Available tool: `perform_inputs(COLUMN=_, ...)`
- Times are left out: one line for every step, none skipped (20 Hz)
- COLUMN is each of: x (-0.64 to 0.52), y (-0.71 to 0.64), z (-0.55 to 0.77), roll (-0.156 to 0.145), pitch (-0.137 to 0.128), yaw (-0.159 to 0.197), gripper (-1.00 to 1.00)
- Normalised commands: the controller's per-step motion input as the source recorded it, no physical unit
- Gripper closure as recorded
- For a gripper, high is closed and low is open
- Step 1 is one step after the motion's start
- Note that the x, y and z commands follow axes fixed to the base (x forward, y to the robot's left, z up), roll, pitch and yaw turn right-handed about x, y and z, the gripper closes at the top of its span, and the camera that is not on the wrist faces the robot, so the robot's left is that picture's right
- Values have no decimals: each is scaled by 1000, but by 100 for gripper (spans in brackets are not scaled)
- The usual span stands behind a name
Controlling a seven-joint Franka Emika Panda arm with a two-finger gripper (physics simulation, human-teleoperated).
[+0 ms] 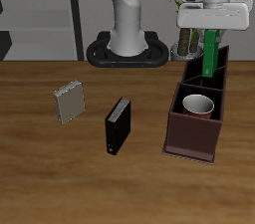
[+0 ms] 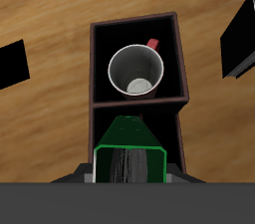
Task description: Place the red mug into the left desk caddy's right compartment and place the green book into the left desk caddy's back compartment
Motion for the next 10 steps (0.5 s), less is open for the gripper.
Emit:
perform_inputs(x=120, y=81, z=44, roll=-25, pitch=41, yaw=-7, gripper=100)
perform_inputs(x=-1, y=22, z=94, roll=-36, pitch=-50, yaw=41, gripper=100)
perform_inputs(x=107, y=4, z=18, roll=-15, pitch=12, yaw=-40, gripper=100)
perform_inputs(x=8, y=59, z=-3, roll=19, pitch=29, yaw=-29, gripper=100)
perform_inputs(x=-18, y=134, z=-15, roll=-1, pitch=-9, yaw=26, gripper=100)
perform_inputs(x=15, y=244, z=-48, roll=55, pitch=11, yaw=44, gripper=100)
perform_inputs(x=57, y=79, z=-2, roll=38, pitch=13, yaw=9, gripper=100)
perform_inputs(x=56, y=18, z=-26, roll=-28, pitch=3, yaw=-2, gripper=100)
perform_inputs(x=127, y=98, z=-67, roll=-4, pitch=51, yaw=-15, gripper=100)
perform_inputs(x=69, y=226, z=-53, roll=60, pitch=37, yaw=-6, gripper=100)
